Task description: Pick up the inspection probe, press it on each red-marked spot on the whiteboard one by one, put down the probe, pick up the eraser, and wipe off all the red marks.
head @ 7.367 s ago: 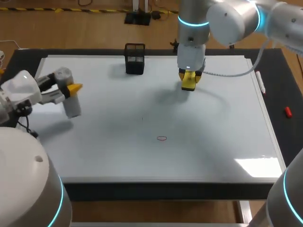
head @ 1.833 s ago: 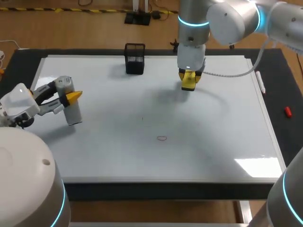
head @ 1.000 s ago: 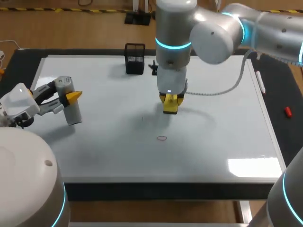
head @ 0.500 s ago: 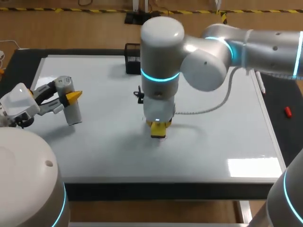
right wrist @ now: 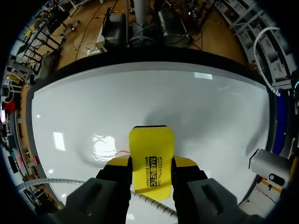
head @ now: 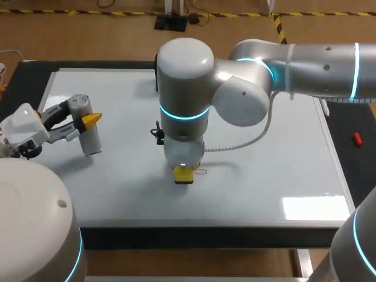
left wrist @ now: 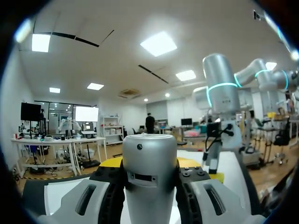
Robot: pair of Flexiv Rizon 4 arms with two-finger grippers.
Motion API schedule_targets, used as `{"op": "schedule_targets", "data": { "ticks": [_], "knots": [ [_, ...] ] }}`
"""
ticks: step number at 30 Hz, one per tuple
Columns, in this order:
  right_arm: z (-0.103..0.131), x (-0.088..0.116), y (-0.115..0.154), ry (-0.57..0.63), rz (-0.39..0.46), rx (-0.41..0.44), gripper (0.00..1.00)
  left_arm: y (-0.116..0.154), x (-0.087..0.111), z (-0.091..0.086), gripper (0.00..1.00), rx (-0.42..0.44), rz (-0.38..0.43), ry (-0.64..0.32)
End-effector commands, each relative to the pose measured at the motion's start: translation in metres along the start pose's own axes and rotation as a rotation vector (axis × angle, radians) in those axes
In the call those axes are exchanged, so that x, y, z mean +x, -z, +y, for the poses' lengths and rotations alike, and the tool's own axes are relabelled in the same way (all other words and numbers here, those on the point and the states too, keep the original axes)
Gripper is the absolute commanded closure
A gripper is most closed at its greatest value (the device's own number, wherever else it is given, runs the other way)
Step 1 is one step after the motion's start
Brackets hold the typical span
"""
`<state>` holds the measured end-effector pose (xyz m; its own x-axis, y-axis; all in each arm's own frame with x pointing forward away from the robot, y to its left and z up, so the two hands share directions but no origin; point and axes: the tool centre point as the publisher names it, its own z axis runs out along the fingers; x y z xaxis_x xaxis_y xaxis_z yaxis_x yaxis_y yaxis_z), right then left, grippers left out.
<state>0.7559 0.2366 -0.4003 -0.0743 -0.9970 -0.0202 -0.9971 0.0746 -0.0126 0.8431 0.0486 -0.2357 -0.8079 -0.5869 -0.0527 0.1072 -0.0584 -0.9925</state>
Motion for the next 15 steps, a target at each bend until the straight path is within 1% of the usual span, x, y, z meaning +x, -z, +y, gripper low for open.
{"op": "schedule_targets", "data": {
  "ticks": [1,10,15],
  "knots": [
    [0.001,0.001,-0.003,-0.003,0.007,0.005,1.0,0.001,0.0,-0.001,1.0,0.001,0.0,-0.001],
    [0.005,0.012,-0.008,-0.009,0.023,0.009,1.0,0.001,0.0,-0.001,1.0,0.001,0.0,-0.001],
    [0.005,0.022,-0.011,-0.021,0.037,0.012,1.0,0.001,0.0,-0.001,1.0,0.001,0.0,-0.001]
  ]
}}
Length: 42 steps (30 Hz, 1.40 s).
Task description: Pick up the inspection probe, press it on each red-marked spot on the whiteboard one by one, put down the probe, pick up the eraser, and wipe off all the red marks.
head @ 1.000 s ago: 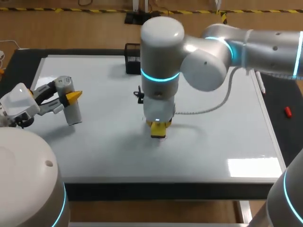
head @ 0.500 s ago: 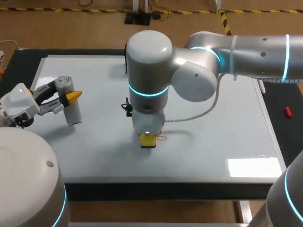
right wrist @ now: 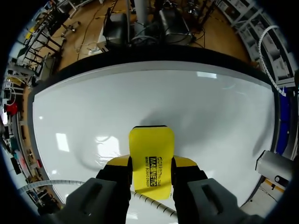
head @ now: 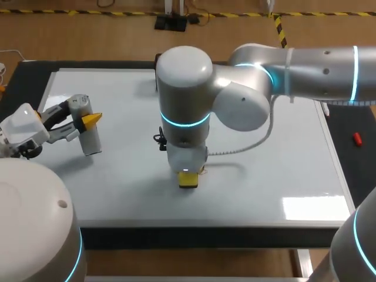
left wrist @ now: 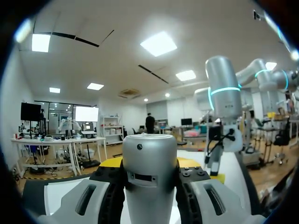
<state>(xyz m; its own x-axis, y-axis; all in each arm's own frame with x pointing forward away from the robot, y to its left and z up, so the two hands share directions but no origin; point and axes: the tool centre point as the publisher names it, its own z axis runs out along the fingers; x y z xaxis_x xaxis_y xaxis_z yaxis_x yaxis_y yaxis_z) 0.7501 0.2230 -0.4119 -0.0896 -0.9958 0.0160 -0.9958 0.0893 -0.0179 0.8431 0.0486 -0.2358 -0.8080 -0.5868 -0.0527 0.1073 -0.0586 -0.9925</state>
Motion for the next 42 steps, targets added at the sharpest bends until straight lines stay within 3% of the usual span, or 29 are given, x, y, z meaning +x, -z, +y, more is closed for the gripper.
{"op": "schedule_targets", "data": {
  "ticks": [1,34,42],
  "knots": [
    [0.0,0.01,-0.001,-0.011,0.002,0.008,1.0,0.0,0.0,-0.001,1.0,0.0,0.0,-0.001],
    [-0.007,0.082,-0.016,-0.149,0.056,-0.006,1.0,0.0,0.0,-0.001,1.0,0.0,0.0,-0.001],
    [-0.012,0.083,0.005,-0.15,0.056,0.046,1.0,0.0,0.0,-0.001,1.0,0.0,0.0,-0.001]
  ]
}}
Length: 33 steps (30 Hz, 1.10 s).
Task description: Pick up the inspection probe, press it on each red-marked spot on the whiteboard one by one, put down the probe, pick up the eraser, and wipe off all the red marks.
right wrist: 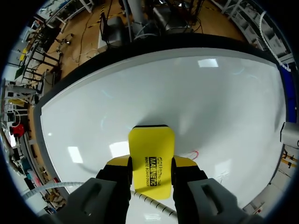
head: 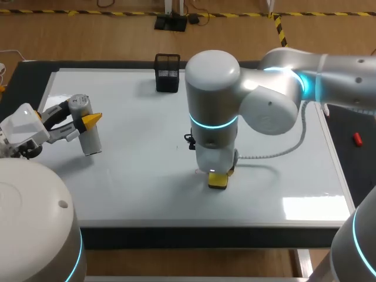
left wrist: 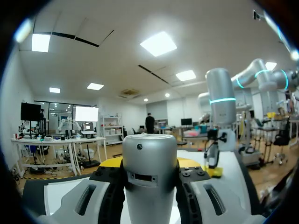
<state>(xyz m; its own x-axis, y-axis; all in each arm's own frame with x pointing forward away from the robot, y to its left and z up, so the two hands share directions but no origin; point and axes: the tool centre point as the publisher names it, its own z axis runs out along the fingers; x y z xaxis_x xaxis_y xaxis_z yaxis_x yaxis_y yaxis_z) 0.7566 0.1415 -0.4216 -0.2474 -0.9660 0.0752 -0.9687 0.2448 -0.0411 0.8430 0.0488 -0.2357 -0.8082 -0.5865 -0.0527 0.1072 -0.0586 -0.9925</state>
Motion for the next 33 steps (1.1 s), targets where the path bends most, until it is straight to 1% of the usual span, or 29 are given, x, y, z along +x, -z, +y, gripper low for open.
{"op": "schedule_targets", "data": {
  "ticks": [1,4,7,11,13,16,18,22,25,29,33],
  "knots": [
    [-0.001,0.001,0.02,0.012,-0.021,0.037,1.0,0.0,0.0,-0.001,1.0,0.0,-0.001,-0.001],
    [-0.004,-0.012,0.03,0.039,-0.04,0.059,1.0,0.0,0.0,-0.001,1.0,0.0,-0.001,-0.001],
    [-0.004,-0.034,0.033,0.083,-0.065,0.064,1.0,0.0,0.0,-0.001,1.0,0.0,-0.001,-0.001],
    [-0.002,-0.059,0.031,0.132,-0.096,0.056,1.0,0.0,0.0,-0.001,1.0,0.0,-0.001,-0.001],
    [0.002,-0.071,0.028,0.161,-0.098,0.048,1.0,0.0,0.0,-0.001,1.0,0.0,-0.001,-0.001],
    [0.005,-0.085,0.023,0.189,-0.103,0.038,1.0,0.0,0.0,-0.001,1.0,0.0,-0.001,-0.001],
    [0.007,-0.094,0.019,0.202,-0.121,0.028,1.0,0.0,0.0,-0.001,1.0,0.0,-0.001,-0.001],
    [0.011,-0.106,0.01,0.236,-0.121,0.011,1.0,0.0,0.0,-0.001,1.0,0.0,-0.001,-0.001],
    [0.012,-0.111,0.007,0.244,-0.121,0.008,1.0,0.0,0.0,-0.001,1.0,0.0,-0.001,-0.001],
    [0.012,-0.111,0.005,0.247,-0.118,0.009,1.0,0.0,0.0,-0.001,1.0,0.0,-0.001,-0.001],
    [0.011,-0.106,0.002,0.238,-0.096,0.017,1.0,0.0,0.0,-0.001,1.0,0.0,-0.001,-0.001]
  ]
}}
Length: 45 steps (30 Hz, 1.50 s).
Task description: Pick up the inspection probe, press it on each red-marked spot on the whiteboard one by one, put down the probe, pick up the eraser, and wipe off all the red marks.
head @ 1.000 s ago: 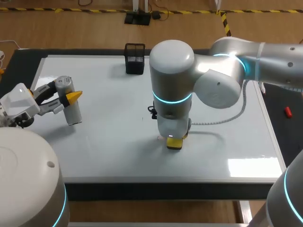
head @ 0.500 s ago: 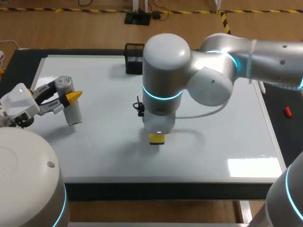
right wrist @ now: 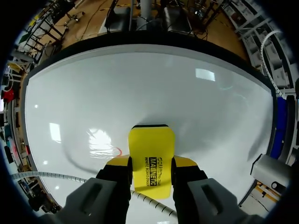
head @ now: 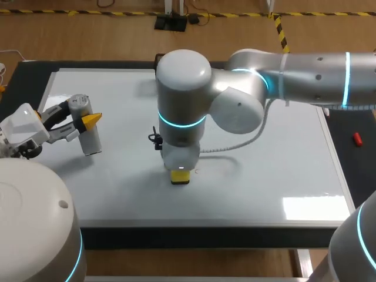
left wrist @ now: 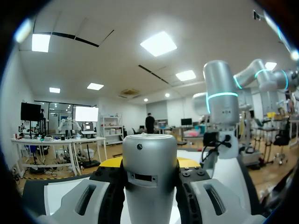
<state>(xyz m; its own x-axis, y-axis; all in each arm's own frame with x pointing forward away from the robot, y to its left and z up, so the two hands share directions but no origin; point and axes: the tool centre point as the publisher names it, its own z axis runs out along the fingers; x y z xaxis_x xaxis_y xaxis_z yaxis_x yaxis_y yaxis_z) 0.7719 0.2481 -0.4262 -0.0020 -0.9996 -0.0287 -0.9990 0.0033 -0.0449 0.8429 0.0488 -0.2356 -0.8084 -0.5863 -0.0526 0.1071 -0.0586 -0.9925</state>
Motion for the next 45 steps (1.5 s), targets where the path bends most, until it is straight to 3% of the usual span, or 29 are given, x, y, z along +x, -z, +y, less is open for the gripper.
{"op": "schedule_targets", "data": {
  "ticks": [1,12,28,45],
  "knots": [
    [0.0,0.004,-0.003,-0.007,0.022,0.005,1.0,0.0,0.0,-0.001,1.0,0.0,-0.001,-0.001],
    [0.003,0.034,-0.008,-0.055,0.05,-0.007,1.0,0.0,0.0,-0.001,1.0,0.0,-0.001,-0.001],
    [0.006,0.098,-0.006,-0.191,0.108,-0.008,1.0,0.0,0.0,-0.001,1.0,0.0,-0.001,-0.001],
    [-0.002,0.117,0.029,-0.182,0.109,0.036,1.0,0.0,0.0,-0.001,1.0,0.0,-0.001,-0.001]
  ]
}}
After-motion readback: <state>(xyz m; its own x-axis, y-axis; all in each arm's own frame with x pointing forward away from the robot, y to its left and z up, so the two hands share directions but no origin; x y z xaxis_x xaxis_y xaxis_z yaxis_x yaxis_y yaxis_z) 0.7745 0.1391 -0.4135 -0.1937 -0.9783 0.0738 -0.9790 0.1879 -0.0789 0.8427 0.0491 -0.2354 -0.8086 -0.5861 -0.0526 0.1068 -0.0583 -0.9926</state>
